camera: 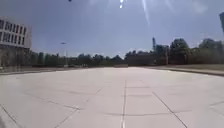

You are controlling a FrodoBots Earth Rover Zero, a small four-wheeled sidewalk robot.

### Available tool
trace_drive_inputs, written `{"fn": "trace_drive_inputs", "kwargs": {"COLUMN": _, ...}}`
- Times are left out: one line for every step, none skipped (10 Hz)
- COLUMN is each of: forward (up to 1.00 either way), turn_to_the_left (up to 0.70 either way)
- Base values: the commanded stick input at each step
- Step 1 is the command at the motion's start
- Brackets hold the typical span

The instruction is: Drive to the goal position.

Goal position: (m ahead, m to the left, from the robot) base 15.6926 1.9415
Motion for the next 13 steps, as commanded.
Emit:
{"fn": "trace_drive_inputs", "kwargs": {"forward": 0.85, "turn_to_the_left": -0.24}}
{"fn": "trace_drive_inputs", "kwargs": {"forward": 0.85, "turn_to_the_left": -0.04}}
{"fn": "trace_drive_inputs", "kwargs": {"forward": 0.85, "turn_to_the_left": -0.02}}
{"fn": "trace_drive_inputs", "kwargs": {"forward": 0.85, "turn_to_the_left": -0.02}}
{"fn": "trace_drive_inputs", "kwargs": {"forward": 0.85, "turn_to_the_left": -0.02}}
{"fn": "trace_drive_inputs", "kwargs": {"forward": 0.85, "turn_to_the_left": -0.02}}
{"fn": "trace_drive_inputs", "kwargs": {"forward": 0.85, "turn_to_the_left": -0.02}}
{"fn": "trace_drive_inputs", "kwargs": {"forward": 0.85, "turn_to_the_left": -0.02}}
{"fn": "trace_drive_inputs", "kwargs": {"forward": 0.85, "turn_to_the_left": -0.02}}
{"fn": "trace_drive_inputs", "kwargs": {"forward": 0.85, "turn_to_the_left": -0.02}}
{"fn": "trace_drive_inputs", "kwargs": {"forward": 0.85, "turn_to_the_left": -0.02}}
{"fn": "trace_drive_inputs", "kwargs": {"forward": 0.85, "turn_to_the_left": -0.02}}
{"fn": "trace_drive_inputs", "kwargs": {"forward": 0.85, "turn_to_the_left": -0.02}}
